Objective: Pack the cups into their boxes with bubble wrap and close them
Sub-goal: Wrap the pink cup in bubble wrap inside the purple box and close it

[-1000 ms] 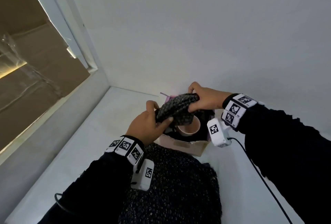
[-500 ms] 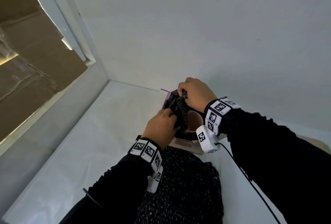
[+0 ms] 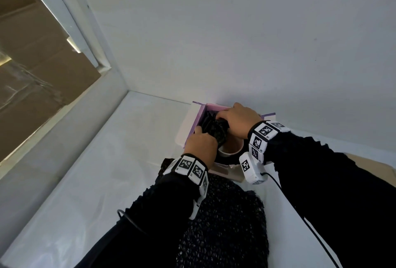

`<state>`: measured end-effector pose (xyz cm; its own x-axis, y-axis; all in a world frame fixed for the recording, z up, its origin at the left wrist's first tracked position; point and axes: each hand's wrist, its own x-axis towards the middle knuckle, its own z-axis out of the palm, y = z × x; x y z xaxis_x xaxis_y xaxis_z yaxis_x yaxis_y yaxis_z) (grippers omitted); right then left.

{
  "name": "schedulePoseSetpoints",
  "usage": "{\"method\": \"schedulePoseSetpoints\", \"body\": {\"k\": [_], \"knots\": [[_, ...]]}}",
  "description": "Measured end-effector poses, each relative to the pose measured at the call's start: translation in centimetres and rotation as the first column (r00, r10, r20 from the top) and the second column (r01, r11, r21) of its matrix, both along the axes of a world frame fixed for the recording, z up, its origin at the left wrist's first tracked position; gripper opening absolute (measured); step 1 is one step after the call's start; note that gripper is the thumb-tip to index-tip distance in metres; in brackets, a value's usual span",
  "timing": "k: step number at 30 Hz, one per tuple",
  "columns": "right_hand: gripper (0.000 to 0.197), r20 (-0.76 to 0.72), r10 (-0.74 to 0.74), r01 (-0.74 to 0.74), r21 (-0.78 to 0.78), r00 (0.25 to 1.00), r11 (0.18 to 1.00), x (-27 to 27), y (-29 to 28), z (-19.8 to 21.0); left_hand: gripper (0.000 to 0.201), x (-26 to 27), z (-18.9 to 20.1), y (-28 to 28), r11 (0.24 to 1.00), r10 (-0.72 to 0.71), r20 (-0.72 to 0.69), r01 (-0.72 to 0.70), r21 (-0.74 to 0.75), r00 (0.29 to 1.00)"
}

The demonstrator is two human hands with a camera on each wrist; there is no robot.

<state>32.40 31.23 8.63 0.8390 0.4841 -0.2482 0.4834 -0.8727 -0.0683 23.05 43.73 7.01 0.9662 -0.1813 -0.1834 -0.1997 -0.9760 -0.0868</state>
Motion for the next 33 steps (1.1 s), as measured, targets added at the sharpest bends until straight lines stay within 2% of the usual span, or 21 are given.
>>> {"method": "schedulePoseSetpoints", "body": {"k": [2, 4, 6, 8, 11, 14, 16, 18, 20, 22, 26, 30, 33], "knots": [[0.042, -0.03, -0.007, 0.005, -0.052, 1.0, 0.999, 0.2, 0.0, -0.2, 0.027, 0.1, -0.4, -0.1, 0.999, 0.019, -0.038, -0.02, -0.039, 0.999], [0.047, -0.112, -0.034, 0.028, -0.06, 0.993, 0.998, 0.2, -0.2, -0.3, 0.032, 0.3, -0.6, 0.2, 0.988, 0.045, -0.086, -0.057, -0.143, 0.995], [0.054, -0.203, -0.064, 0.055, -0.049, 0.977, 0.997, 0.0, -0.4, -0.4, 0.05, 0.6, -0.7, 0.4, 0.974, 0.043, -0.109, -0.066, -0.216, 0.993], [0.055, -0.214, -0.087, 0.076, -0.06, 0.973, 0.995, -0.1, -0.4, -0.7, 0.062, 0.9, -0.7, 0.5, 0.966, 0.039, -0.135, -0.071, -0.247, 0.99], [0.045, -0.201, -0.063, 0.051, -0.065, 0.977, 0.997, 0.1, -0.5, -0.8, 0.046, 1.3, -0.6, 0.6, 0.978, 0.03, -0.113, -0.053, -0.204, 0.993], [0.036, -0.069, -0.059, 0.063, 0.043, 0.996, 0.997, 0.3, -1.2, -0.2, 0.027, 0.7, -0.4, 0.7, 0.972, 0.086, 0.029, -0.078, -0.222, 0.996], [0.033, 0.066, -0.087, 0.076, 0.152, 0.994, 0.985, 0.0, -1.7, 0.1, 0.033, 0.2, -0.7, 0.7, 0.966, 0.076, 0.186, -0.027, -0.255, 0.98], [0.029, 0.21, -0.075, 0.037, 0.178, 0.975, 0.983, -0.3, -1.6, 0.4, 0.035, 0.2, -1.1, 0.6, 0.964, -0.039, 0.304, 0.116, -0.24, 0.952], [0.018, 0.271, -0.084, 0.03, 0.198, 0.959, 0.98, -0.4, -1.1, 0.8, 0.022, 0.6, -1.4, 0.7, 0.963, -0.131, 0.335, 0.2, -0.181, 0.933], [0.017, 0.219, -0.103, 0.054, 0.219, 0.97, 0.974, -0.3, -0.8, 0.7, 0.01, 0.8, -0.8, 0.9, 0.977, -0.137, 0.262, 0.174, -0.125, 0.955], [0.031, 0.009, -0.076, 0.073, 0.184, 0.997, 0.98, 0.0, -1.0, 0.0, 0.021, 0.6, -0.5, 1.8, 0.995, -0.1, 0.212, 0.099, 0.014, 0.972], [0.046, -0.141, -0.023, 0.048, 0.176, 0.99, 0.983, -0.3, -1.0, -0.2, 0.019, 0.8, -1.7, 1.7, 0.997, -0.072, 0.346, 0.081, -0.012, 0.936], [0.035, -0.206, 0.043, -0.031, 0.059, 0.978, 0.998, -0.5, -0.7, -0.7, 0.033, 1.0, -2.1, 1.3, 0.987, -0.122, 0.441, 0.154, -0.038, 0.889]]}}
